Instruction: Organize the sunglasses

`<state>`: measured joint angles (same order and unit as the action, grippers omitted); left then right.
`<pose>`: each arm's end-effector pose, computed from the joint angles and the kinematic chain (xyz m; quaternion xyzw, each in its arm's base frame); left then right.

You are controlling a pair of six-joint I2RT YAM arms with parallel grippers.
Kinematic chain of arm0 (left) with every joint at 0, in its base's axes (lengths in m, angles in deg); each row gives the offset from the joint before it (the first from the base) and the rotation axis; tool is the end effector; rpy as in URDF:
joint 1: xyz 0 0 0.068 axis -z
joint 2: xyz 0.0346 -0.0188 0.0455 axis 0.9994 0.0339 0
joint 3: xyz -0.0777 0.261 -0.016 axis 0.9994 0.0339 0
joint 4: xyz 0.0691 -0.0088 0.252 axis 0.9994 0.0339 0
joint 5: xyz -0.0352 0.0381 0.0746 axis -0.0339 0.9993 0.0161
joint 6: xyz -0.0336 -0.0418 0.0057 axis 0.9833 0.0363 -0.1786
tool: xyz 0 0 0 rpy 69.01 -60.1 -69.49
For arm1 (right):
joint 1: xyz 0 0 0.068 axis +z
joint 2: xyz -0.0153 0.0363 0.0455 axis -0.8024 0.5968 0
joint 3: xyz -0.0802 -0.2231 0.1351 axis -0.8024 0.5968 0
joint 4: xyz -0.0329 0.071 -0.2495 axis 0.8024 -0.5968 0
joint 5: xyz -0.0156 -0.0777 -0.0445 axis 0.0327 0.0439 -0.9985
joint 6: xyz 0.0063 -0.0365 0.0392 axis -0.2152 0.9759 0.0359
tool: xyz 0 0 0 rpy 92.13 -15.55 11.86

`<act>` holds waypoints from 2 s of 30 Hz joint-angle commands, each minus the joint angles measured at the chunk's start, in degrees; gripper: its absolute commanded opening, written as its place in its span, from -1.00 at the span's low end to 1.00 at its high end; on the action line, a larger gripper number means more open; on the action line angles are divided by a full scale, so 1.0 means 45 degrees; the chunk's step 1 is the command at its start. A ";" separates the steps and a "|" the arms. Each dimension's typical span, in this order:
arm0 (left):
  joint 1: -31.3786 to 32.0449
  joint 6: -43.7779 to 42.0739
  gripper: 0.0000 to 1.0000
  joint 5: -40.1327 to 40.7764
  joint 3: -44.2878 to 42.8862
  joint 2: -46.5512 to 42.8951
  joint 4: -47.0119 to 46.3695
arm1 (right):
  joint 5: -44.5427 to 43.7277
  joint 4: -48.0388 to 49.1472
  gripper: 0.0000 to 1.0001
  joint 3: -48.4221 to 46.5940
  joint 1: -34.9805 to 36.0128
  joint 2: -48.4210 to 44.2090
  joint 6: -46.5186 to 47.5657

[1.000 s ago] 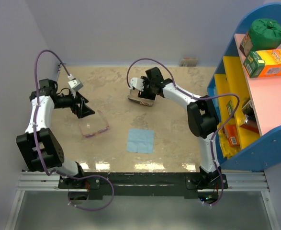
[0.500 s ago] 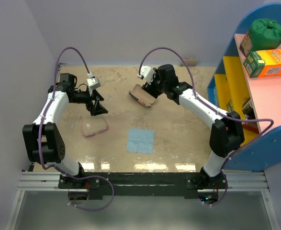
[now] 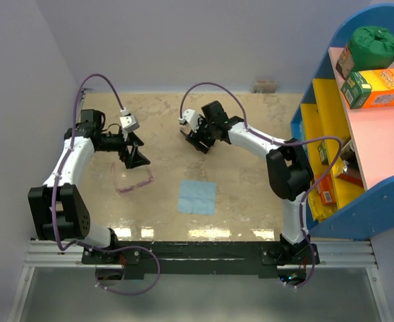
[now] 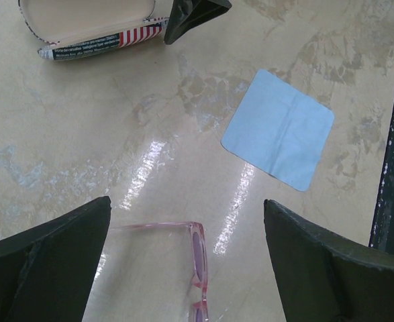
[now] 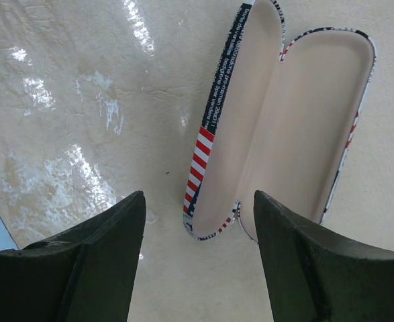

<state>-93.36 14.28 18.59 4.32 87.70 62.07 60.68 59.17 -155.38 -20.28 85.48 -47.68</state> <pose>0.2849 -0.0048 0.2735 0.4113 0.7414 -0.3587 0.3905 0.3790 0.2555 0.2190 -0.5108 0.7758 0.1070 0.3547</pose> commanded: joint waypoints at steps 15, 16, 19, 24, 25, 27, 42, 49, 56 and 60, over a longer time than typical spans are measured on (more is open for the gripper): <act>-0.0638 -0.0020 1.00 -0.0558 -0.0197 -0.0025 -0.0260 | -0.2273 0.1099 0.32 0.0139 0.0071 0.0340 0.0676; -0.0619 -0.0001 1.00 -0.0616 -0.0197 0.0013 -0.0241 | -0.2390 0.1196 0.32 0.0178 0.0071 0.0339 0.0734; -0.0619 -0.0098 1.00 -0.0713 -0.0236 0.0111 -0.0143 | -0.2547 0.1177 0.32 0.0198 0.0090 0.0378 0.0871; -0.0619 -0.0235 1.00 -0.0773 -0.0236 0.0111 -0.0026 | -0.3074 0.1333 0.32 0.0257 0.0071 0.0281 0.0950; -0.0619 -0.0255 1.00 -0.0773 -0.0236 0.0111 -0.0006 | -0.3152 0.1391 0.32 0.0257 0.0071 0.0261 0.0950; -0.0619 -0.0391 1.00 -0.0792 -0.0236 0.0111 0.0130 | -0.3464 0.1451 0.32 0.0276 0.0071 0.0223 0.1047; -0.0619 -0.0997 1.00 -0.1046 -0.0217 0.0053 0.0755 | -0.4266 0.1509 0.33 0.0120 0.0051 0.0027 0.1360; -0.0619 -0.1192 1.00 -0.1143 -0.0236 0.0111 0.0970 | -0.4403 0.1510 0.33 0.0062 0.0051 -0.0051 0.1399; -0.0561 -0.1601 1.00 -0.1007 -0.0217 0.0209 0.1243 | -0.3487 0.0729 0.35 0.0663 0.0051 -0.1375 0.0563; -0.0093 -0.1661 1.00 -0.0559 -0.0256 0.0481 0.1147 | -0.2123 -0.0225 0.40 0.1486 0.0070 -0.3056 -0.0318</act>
<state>-95.34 9.98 16.51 4.50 88.55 67.38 44.92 60.94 -150.42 -20.04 81.72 -44.32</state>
